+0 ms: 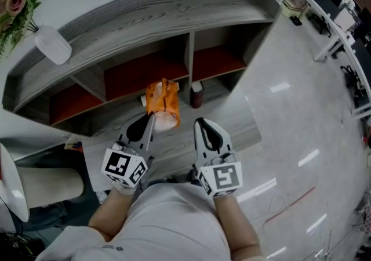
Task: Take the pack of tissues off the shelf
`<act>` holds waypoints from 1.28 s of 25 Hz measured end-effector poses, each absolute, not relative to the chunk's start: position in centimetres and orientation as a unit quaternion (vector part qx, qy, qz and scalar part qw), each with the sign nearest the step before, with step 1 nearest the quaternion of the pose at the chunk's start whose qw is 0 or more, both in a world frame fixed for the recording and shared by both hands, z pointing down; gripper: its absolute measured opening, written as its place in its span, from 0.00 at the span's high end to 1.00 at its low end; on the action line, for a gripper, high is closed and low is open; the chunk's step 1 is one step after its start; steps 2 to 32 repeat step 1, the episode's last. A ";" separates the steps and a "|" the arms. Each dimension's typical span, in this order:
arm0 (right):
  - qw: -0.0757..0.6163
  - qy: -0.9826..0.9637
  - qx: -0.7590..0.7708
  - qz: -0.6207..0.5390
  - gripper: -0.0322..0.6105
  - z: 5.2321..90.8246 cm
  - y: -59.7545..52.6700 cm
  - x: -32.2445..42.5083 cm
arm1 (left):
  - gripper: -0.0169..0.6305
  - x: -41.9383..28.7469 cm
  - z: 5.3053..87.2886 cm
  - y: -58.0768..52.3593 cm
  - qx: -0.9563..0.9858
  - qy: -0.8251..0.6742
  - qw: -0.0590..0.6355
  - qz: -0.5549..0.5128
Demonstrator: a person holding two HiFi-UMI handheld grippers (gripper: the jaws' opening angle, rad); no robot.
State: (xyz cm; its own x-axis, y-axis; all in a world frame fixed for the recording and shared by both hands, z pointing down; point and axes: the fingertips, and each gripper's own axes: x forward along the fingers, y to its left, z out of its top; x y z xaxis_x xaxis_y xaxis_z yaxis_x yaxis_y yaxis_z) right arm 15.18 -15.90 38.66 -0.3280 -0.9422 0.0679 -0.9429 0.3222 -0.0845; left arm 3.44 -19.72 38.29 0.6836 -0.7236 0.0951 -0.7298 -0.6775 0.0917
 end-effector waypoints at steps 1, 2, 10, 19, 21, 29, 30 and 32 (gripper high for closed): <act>0.004 -0.812 0.581 0.055 0.91 38.8 -15.8 15.3 | 0.95 3.4 38.3 -19.7 0.915 -0.398 0.061 0.025; 0.004 -0.812 0.581 0.055 0.91 38.8 -15.8 15.3 | 0.95 3.4 38.3 -19.7 0.915 -0.398 0.061 0.025; 0.004 -0.812 0.581 0.055 0.91 38.8 -15.8 15.3 | 0.95 3.4 38.3 -19.7 0.915 -0.398 0.061 0.025; 0.004 -0.812 0.581 0.055 0.91 38.8 -15.8 15.3 | 0.95 3.4 38.3 -19.7 0.915 -0.398 0.061 0.025; 0.004 -0.812 0.581 0.055 0.91 38.8 -15.8 15.3 | 0.95 3.4 38.3 -19.7 0.915 -0.398 0.061 0.025; 0.004 -0.812 0.581 0.055 0.91 38.8 -15.8 15.3 | 0.95 3.4 38.3 -19.7 0.915 -0.398 0.061 0.025; 0.004 -0.812 0.581 0.055 0.91 38.8 -15.8 15.3 | 0.95 3.4 38.3 -19.7 0.915 -0.398 0.061 0.025; 0.004 -0.812 0.581 0.055 0.91 38.8 -15.8 15.3 | 0.95 3.4 38.3 -19.7 0.915 -0.398 0.061 0.025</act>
